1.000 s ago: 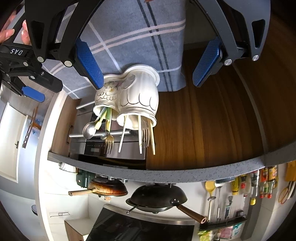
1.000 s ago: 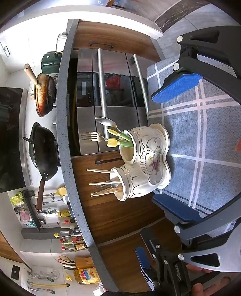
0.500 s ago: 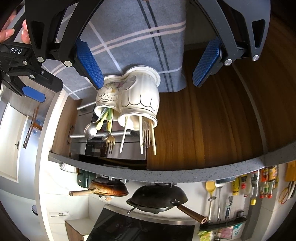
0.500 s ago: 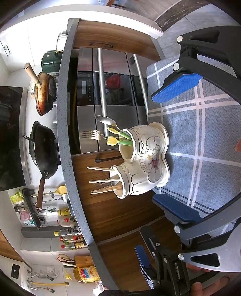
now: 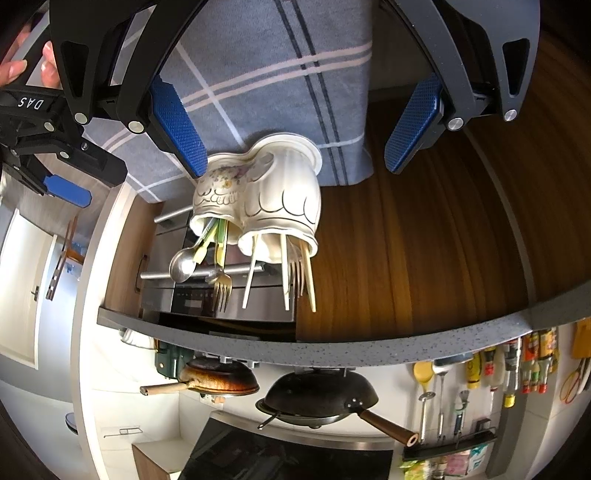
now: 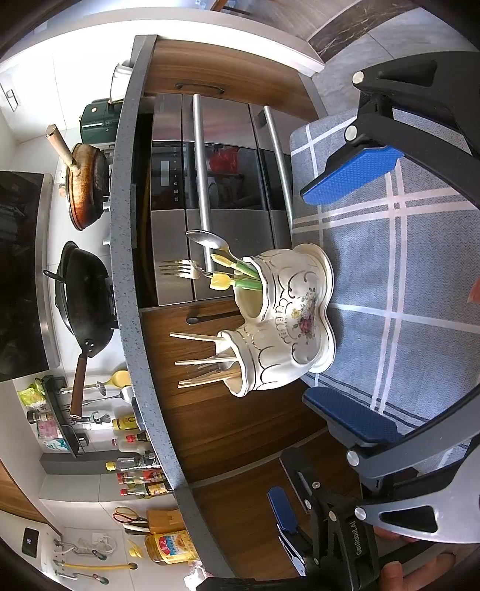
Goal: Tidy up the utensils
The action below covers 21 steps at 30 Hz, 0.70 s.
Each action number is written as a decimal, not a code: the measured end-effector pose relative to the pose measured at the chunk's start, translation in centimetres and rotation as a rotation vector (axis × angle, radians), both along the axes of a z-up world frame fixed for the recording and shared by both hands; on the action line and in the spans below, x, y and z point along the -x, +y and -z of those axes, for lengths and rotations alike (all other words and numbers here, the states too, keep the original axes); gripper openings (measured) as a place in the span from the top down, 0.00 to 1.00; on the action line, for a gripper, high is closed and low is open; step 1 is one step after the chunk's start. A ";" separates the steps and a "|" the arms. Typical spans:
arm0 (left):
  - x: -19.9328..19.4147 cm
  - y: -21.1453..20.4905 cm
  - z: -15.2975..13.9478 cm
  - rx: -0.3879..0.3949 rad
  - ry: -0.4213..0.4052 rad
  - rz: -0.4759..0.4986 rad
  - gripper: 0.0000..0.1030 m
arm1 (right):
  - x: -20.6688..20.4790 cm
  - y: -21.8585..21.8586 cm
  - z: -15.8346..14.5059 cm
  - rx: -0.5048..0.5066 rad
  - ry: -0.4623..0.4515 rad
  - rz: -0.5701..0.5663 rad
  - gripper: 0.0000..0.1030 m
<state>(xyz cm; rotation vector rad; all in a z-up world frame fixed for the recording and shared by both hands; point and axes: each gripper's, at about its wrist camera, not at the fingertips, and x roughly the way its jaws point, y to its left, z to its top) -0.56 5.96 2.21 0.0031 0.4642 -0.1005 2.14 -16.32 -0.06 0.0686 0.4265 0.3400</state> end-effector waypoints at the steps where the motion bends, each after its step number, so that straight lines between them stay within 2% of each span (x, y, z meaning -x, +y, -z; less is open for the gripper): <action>1: 0.0 0.0 0.0 0.000 0.000 0.000 0.07 | -0.1 0.0 0.0 -0.001 0.001 0.000 0.05; 16: -0.1 0.2 0.3 0.002 0.007 -0.018 0.07 | -0.2 -0.4 0.2 -0.007 0.012 0.000 0.05; 21: 0.1 -0.3 0.3 -0.046 -0.012 -0.030 0.07 | -0.3 -0.4 0.2 -0.007 0.012 0.000 0.05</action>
